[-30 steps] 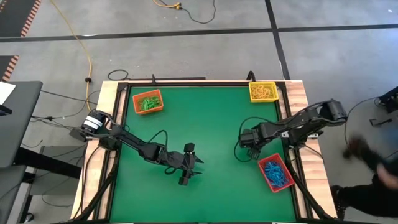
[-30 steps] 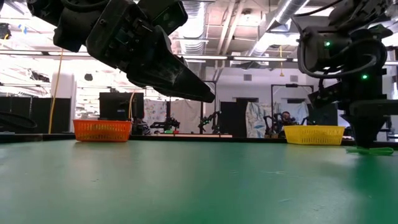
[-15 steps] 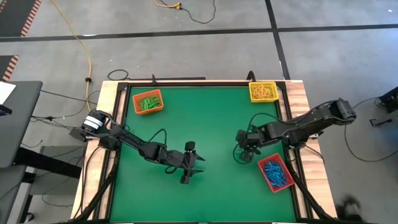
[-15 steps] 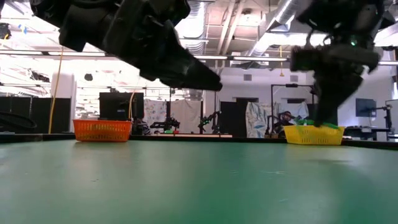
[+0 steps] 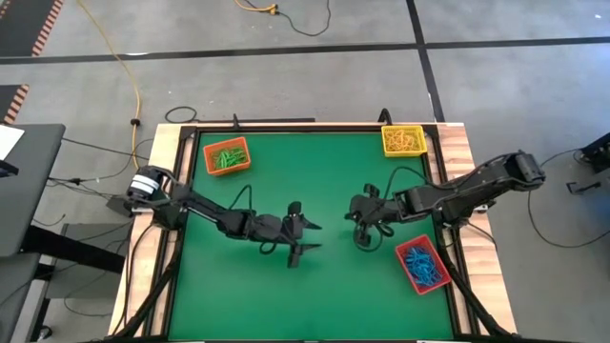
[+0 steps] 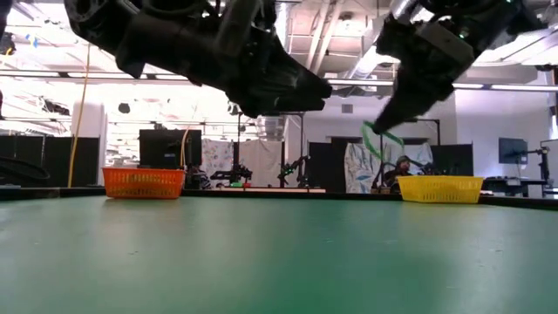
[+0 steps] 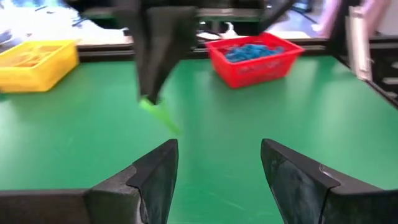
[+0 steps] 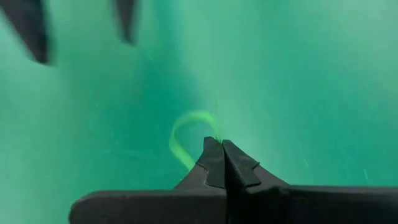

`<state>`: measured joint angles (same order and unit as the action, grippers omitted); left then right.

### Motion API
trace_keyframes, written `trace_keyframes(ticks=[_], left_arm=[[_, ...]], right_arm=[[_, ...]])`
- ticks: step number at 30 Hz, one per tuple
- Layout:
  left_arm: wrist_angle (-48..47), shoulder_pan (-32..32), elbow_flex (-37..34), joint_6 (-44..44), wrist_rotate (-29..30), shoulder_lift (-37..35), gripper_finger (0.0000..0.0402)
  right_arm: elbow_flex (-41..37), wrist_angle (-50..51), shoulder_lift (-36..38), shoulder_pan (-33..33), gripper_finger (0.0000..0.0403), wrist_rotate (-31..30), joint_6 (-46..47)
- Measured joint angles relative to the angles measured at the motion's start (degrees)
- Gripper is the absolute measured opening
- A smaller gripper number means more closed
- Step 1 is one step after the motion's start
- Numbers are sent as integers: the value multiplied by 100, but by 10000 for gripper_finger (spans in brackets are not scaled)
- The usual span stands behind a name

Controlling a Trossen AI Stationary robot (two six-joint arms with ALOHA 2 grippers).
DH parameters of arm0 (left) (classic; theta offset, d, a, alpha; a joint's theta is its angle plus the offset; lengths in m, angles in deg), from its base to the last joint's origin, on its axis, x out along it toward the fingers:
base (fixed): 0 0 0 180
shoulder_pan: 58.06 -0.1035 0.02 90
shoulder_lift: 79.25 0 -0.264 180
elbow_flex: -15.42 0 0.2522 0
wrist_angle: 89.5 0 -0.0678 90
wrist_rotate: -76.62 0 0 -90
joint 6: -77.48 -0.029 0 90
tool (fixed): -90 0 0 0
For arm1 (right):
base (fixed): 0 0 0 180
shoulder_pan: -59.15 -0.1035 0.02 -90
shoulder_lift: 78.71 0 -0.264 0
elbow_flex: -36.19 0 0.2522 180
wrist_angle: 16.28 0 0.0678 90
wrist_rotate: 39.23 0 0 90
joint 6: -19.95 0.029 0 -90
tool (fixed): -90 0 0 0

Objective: Sort rubber bands into baskets
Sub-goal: Put the green rubber band into the orange bin

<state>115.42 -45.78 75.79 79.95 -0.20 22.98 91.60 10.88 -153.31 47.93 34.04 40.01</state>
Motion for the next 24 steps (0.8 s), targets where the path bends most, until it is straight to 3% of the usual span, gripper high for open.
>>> trace_keyframes(ticks=[10, 24], left_arm=[[136, -331, 2, 625, 183, 0, 220], [338, -468, 2, 941, 250, 0, 220]], right_arm=[[2, -1311, -173, -2, 11, -291, -792], [24, -2184, -451, -30, 11, -446, -1303]])
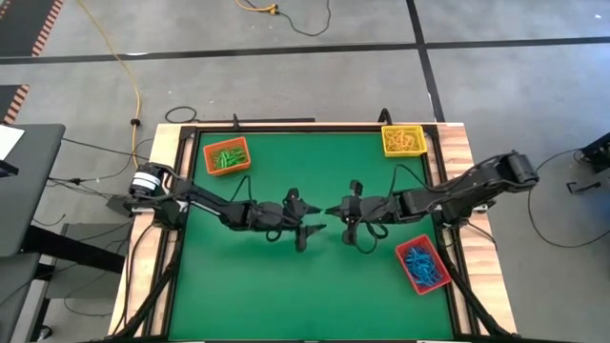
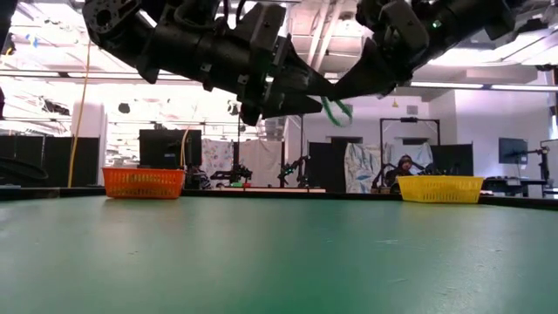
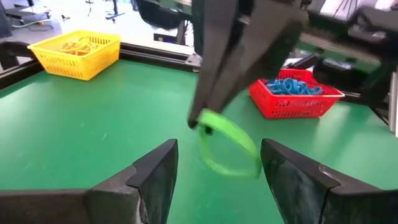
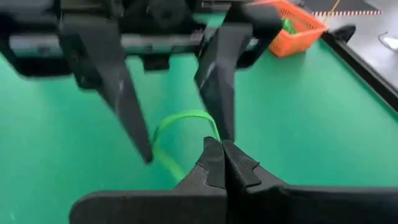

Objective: Sort rubber bands into baskets
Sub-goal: Put the green rubber band into the orange bin

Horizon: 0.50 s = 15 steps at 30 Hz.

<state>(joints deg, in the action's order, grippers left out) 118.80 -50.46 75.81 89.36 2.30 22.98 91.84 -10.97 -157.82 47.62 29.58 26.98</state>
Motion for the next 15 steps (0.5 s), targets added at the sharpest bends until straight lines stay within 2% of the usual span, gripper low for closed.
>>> trace_keyframes(ticks=[3, 6, 15], left_arm=[[-15, -17, 22, 0, 0, 0, 212], [-17, -15, 22, -16, -1, 0, 187], [-175, -15, 22, -220, -195, 0, 56]], right_arm=[[-3, -77, -84, 2, 11, 0, -12], [-2, -35, -98, 2, 11, 0, -19], [-2, -15, -170, -7, 15, -138, -19]])
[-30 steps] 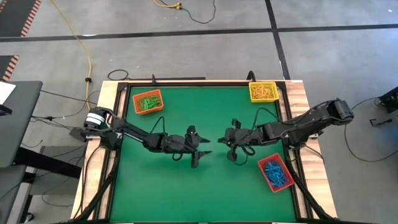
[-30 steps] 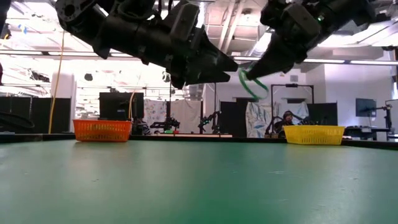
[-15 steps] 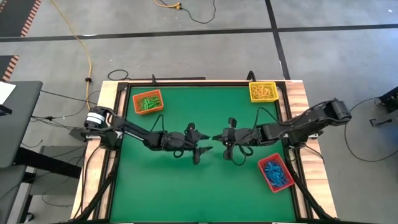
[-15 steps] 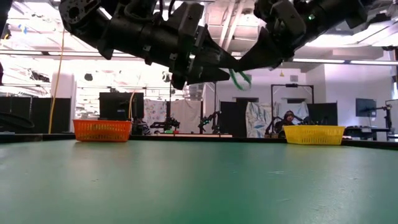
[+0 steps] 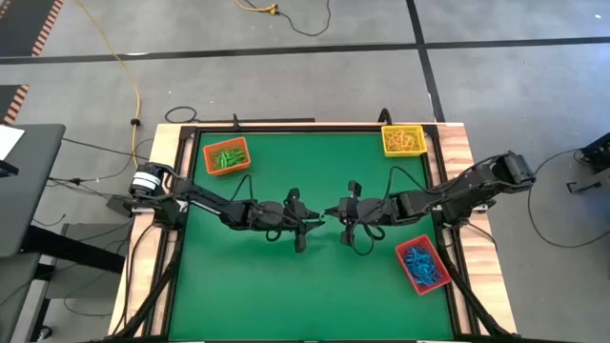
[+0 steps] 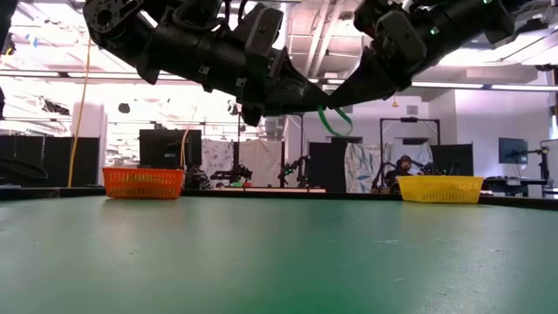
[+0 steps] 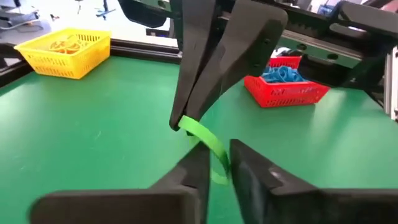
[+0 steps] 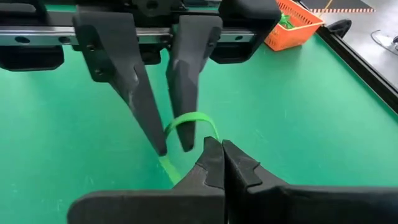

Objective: Sort rubber bands into baskets
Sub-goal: Put the green rubber band into the orange bin

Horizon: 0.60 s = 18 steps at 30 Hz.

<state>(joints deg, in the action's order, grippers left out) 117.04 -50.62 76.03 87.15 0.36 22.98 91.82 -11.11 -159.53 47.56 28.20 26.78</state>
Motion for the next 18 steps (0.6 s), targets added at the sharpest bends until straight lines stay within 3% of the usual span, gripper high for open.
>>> trace_keyframes(ticks=[4, 13, 18], left_arm=[[-13, 2, 0, -149, -147, 0, 7], [-226, 2, 0, -343, -151, 0, 0], [-582, 0, 0, -494, -75, -115, 0]], right_arm=[[0, 10, 0, 0, 16, -2, 0], [0, 110, 0, 0, 21, -7, 27], [0, 149, 0, 7, 58, -76, 63]])
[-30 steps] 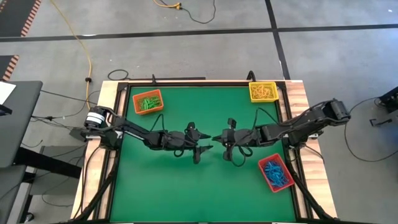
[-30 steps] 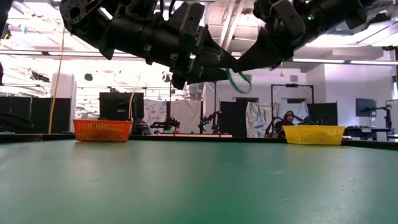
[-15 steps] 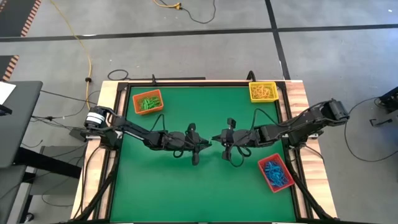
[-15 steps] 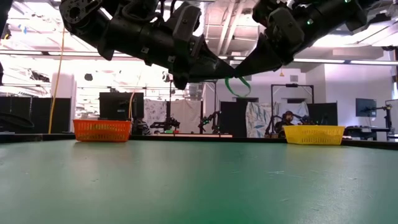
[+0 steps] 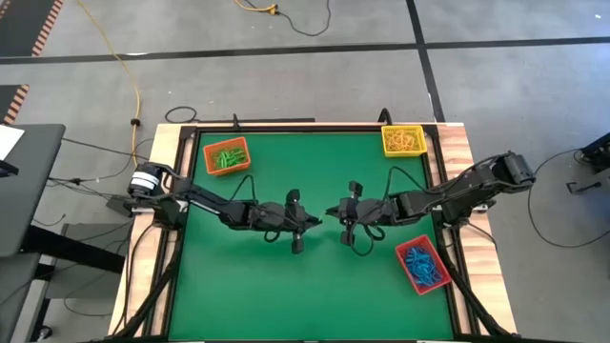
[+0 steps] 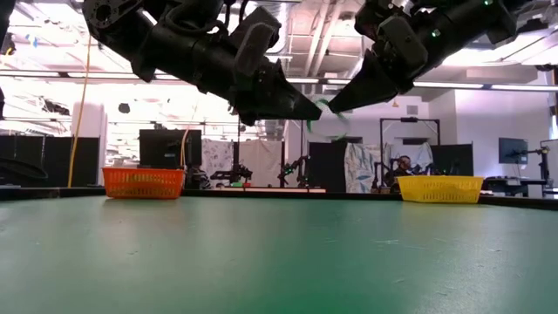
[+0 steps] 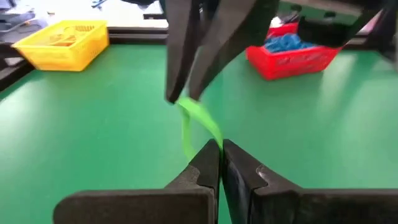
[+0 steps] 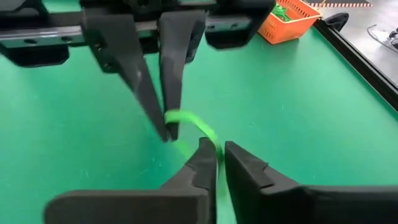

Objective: Sort rubber bands into baskets
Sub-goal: Put the green rubber band into the orange bin

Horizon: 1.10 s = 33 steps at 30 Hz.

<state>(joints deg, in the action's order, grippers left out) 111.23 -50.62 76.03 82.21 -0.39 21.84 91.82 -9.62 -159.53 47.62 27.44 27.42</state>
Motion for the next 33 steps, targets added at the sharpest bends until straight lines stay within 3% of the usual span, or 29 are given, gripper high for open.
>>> trace_keyframes(ticks=[8, 15, 23, 33], left_arm=[[-908, -35, 2, -483, 617, -630, 0], [-2478, -205, 4, -609, 1272, -1418, 0], [-4396, -579, 4, -530, 1901, -2287, 0], [-6023, -1580, 2, -440, 2060, -3281, 0]], right_arm=[[0, 170, 0, -11, 152, 116, 85], [0, 161, 0, -11, 231, 99, 130], [0, 178, 0, -11, 235, 87, 157], [0, 199, -362, -13, 228, 87, 156]])
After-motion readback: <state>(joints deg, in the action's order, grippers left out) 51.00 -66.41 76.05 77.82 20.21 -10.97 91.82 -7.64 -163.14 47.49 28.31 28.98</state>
